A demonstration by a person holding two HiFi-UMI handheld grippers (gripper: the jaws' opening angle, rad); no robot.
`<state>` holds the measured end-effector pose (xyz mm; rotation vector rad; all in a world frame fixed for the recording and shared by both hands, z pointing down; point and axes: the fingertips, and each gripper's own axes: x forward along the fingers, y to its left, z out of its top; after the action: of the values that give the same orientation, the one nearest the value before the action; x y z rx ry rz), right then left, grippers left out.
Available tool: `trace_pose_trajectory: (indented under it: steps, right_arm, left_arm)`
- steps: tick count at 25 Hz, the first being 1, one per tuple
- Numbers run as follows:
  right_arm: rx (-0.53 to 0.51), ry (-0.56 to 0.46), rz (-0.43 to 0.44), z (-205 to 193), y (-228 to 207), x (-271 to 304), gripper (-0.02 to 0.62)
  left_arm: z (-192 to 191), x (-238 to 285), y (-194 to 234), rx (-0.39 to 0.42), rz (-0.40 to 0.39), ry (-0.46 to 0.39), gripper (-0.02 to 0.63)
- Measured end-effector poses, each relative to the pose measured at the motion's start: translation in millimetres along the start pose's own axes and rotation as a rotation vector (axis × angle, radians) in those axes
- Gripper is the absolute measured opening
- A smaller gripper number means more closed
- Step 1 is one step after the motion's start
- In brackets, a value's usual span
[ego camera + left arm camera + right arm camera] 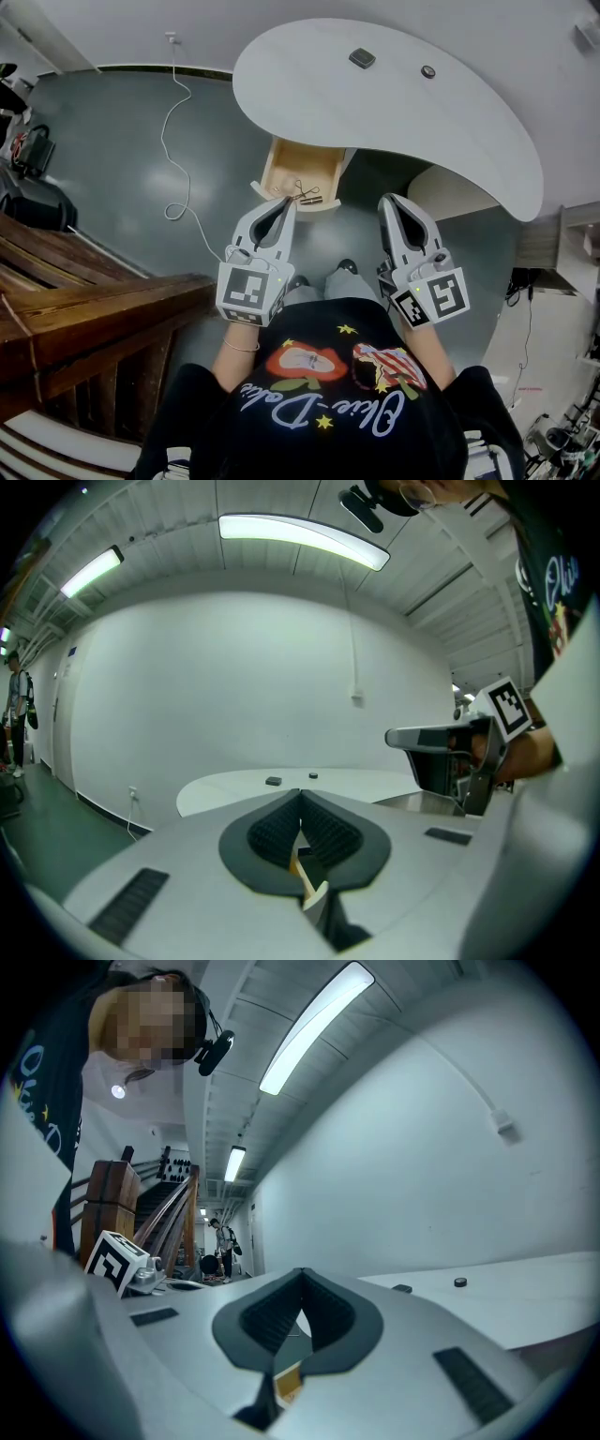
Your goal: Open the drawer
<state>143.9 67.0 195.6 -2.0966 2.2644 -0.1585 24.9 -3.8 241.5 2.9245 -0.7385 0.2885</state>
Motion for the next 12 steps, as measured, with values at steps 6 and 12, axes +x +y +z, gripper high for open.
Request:
trace_pose_trajectory:
  steps: [6, 12]
  right_arm:
    - [-0.003, 0.006, 0.006, -0.9, 1.3, -1.6, -0.003]
    - [-0.008, 0.009, 0.008, -0.6, 0.0, -4.3, -0.003]
  left_arm:
    - [-2.3, -0.5, 0.2, -0.001, 0.002, 0.005, 0.005]
    - [-2.3, -0.5, -3.4, 0.000, -0.013, 0.001, 0.005]
